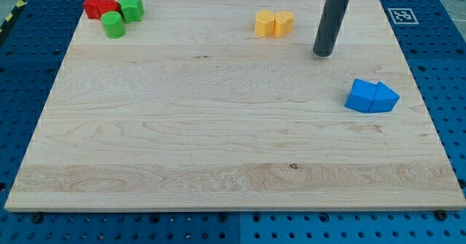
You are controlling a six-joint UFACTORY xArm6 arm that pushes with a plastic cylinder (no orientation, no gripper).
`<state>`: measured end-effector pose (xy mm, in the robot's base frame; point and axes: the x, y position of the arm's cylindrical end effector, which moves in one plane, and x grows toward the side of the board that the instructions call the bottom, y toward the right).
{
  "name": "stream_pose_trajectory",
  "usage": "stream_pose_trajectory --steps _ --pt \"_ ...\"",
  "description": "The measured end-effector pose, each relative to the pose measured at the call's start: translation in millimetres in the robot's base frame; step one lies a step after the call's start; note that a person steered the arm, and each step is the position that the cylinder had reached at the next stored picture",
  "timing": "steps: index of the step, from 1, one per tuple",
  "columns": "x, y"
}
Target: Push the yellow hexagon into group of blocks
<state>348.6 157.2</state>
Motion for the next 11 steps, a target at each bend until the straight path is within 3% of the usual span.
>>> stream_pose_trajectory --steps 2,6,11 --pt "-48 -18" --pt "-55 -108" --pt "-75 -174"
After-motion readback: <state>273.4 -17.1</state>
